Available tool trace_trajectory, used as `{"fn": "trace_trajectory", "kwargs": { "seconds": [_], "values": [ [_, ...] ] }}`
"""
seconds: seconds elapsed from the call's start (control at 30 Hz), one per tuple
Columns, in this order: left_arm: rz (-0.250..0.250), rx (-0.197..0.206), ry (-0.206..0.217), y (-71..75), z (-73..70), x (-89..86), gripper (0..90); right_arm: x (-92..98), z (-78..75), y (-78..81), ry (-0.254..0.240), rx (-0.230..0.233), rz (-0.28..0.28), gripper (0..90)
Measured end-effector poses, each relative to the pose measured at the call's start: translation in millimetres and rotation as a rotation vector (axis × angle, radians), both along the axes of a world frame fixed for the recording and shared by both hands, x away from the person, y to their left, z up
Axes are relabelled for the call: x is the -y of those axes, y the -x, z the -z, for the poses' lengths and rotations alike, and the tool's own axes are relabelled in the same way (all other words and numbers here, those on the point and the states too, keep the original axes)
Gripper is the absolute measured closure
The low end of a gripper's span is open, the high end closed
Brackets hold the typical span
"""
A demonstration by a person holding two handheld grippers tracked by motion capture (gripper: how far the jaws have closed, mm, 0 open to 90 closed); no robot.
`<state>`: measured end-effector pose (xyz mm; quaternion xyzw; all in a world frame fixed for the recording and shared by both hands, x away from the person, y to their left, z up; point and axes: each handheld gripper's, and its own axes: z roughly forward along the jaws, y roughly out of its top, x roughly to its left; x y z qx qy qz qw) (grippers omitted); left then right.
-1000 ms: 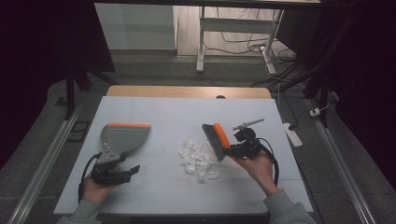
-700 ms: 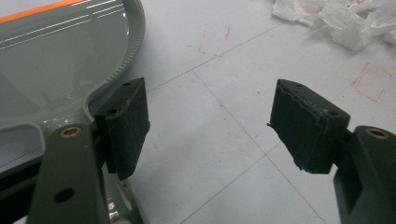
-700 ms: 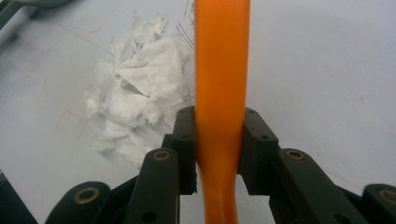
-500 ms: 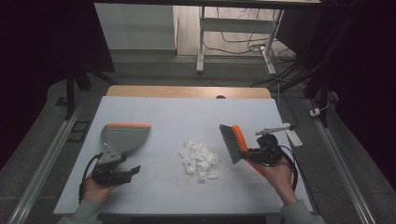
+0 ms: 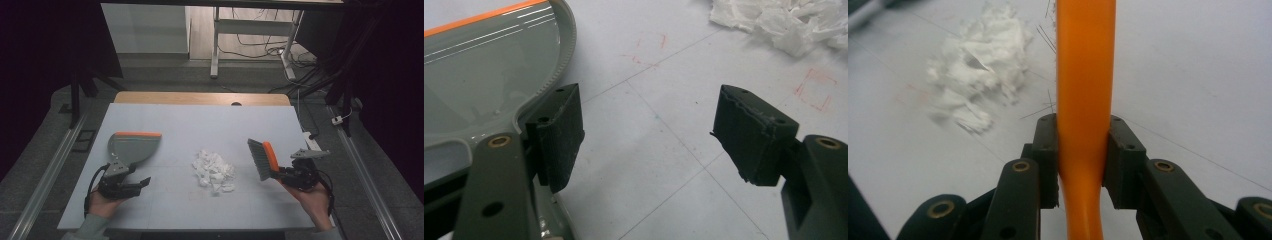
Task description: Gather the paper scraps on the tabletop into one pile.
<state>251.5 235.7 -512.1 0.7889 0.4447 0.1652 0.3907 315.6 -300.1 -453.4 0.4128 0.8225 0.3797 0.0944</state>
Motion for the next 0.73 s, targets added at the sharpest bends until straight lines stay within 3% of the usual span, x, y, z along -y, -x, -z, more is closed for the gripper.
{"fn": "trace_trajectory", "kwargs": {
  "seconds": [0.07, 0.3, 0.73],
  "values": [
    [0.003, 0.003, 0.0, 0.2, -0.5, 1.1, 28.7, 3.7, 2.8, 2.8, 0.016, 0.018, 0.002, 70.6],
    [0.016, 0.012, 0.002, 1.8, -3.0, 5.6, 28.6, 15.5, 17.0, 6.5, -0.009, 0.046, 0.03, 70.6],
    [0.022, 0.012, 0.003, 2.1, -3.3, 7.3, 28.5, 17.5, 16.2, 9.4, -0.015, 0.091, 0.02, 70.6]
  ]
}}
